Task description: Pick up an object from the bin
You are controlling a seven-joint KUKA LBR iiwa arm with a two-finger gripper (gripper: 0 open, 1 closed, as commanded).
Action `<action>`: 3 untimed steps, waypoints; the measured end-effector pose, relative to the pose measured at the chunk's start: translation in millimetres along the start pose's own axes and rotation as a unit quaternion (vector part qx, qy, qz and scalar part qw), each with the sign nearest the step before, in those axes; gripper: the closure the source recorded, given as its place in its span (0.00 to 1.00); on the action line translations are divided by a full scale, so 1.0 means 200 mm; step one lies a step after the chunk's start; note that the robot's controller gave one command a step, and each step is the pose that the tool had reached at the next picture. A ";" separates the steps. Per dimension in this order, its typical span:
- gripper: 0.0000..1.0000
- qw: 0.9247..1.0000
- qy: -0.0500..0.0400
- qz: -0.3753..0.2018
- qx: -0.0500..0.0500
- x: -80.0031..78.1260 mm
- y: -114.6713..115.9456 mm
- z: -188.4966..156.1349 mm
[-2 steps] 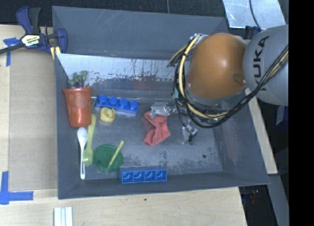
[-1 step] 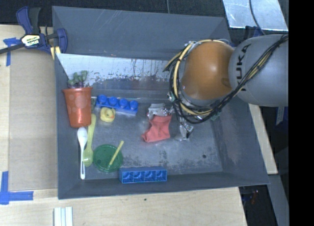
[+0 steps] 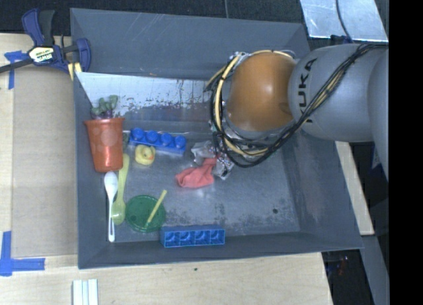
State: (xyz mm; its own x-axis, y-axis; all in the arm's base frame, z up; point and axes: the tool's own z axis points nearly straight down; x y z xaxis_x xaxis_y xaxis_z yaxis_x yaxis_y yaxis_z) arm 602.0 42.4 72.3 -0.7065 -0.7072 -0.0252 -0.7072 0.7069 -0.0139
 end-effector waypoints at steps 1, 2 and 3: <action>1.00 1.000 0.000 0.000 0.000 0.00 0.00 0.00; 1.00 1.000 -0.002 0.001 0.001 0.00 0.00 -0.02; 1.00 1.000 -0.002 0.001 0.001 0.00 0.00 -0.04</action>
Offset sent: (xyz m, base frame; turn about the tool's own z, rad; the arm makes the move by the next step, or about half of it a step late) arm 0.0001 0.0001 0.0059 0.0003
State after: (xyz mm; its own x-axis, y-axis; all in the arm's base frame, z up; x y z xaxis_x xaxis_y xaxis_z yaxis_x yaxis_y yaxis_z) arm 602.8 42.3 81.1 -0.7084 -0.7052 -0.0297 -0.7051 0.7090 -0.0161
